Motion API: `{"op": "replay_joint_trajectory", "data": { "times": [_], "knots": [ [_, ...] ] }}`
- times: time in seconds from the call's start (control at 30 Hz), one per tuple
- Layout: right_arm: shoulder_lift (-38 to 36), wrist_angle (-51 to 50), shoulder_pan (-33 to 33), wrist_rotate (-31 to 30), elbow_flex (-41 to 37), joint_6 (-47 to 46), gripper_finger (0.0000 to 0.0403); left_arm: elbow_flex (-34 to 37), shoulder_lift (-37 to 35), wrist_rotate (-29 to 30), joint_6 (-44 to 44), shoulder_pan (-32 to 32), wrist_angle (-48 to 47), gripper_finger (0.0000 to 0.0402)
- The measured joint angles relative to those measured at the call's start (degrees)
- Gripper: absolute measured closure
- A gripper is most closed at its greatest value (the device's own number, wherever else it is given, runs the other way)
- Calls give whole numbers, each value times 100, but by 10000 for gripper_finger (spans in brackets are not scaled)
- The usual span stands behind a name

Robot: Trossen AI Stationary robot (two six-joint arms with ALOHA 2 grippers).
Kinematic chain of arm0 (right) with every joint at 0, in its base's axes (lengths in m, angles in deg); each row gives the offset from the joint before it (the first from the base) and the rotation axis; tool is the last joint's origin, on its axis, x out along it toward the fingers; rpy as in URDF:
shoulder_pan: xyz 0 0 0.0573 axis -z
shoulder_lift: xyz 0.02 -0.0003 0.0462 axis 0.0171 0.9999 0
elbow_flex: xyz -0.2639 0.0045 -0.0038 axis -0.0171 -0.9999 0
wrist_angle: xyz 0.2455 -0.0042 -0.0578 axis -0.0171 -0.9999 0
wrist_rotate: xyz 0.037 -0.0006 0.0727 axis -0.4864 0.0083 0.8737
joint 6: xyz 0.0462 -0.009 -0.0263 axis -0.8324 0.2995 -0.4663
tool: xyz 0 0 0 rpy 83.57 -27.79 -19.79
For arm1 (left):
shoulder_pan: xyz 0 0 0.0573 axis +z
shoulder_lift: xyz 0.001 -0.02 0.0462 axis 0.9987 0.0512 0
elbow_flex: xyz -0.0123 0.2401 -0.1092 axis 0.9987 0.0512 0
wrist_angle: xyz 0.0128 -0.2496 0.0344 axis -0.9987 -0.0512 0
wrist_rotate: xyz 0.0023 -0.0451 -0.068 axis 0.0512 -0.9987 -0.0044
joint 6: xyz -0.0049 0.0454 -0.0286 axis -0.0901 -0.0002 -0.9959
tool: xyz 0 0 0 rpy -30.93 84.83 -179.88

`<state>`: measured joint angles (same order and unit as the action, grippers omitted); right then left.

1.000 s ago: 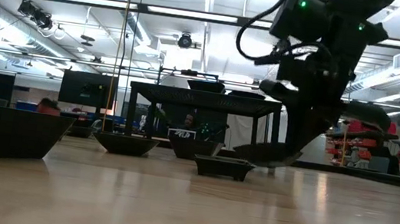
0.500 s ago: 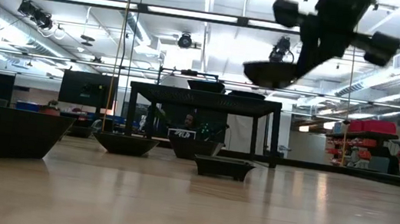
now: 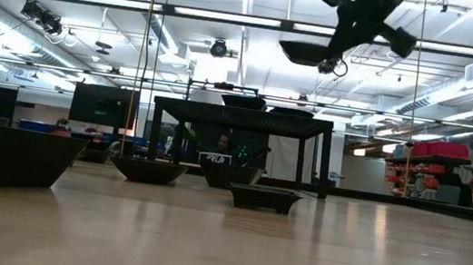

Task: Pick & Place Mini shaped plates
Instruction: Stack the leaf shaped plate on top of the other leaf shaped plate on the shelf

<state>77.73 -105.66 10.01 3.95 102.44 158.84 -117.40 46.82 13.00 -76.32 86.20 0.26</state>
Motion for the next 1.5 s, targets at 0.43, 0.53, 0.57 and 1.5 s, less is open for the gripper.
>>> {"op": "replay_joint_trajectory", "data": {
  "times": [0.43, 0.53, 0.57, 1.5],
  "knots": [
    [443, 136, 1529, 413, -48, 1376, 401, 0, 0, 2, 0, 0, 0, 376],
    [629, 324, 1613, 404, -54, 1587, 401, 0, 2, 1, 0, 0, 0, 376],
    [678, 415, 1626, 408, -55, 1604, 401, 0, 2, 0, 0, -1, 1, 376],
    [1011, 588, 1702, 457, -59, 1822, 373, 0, 2, 2, 0, -2, 2, 376]
  ]
}}
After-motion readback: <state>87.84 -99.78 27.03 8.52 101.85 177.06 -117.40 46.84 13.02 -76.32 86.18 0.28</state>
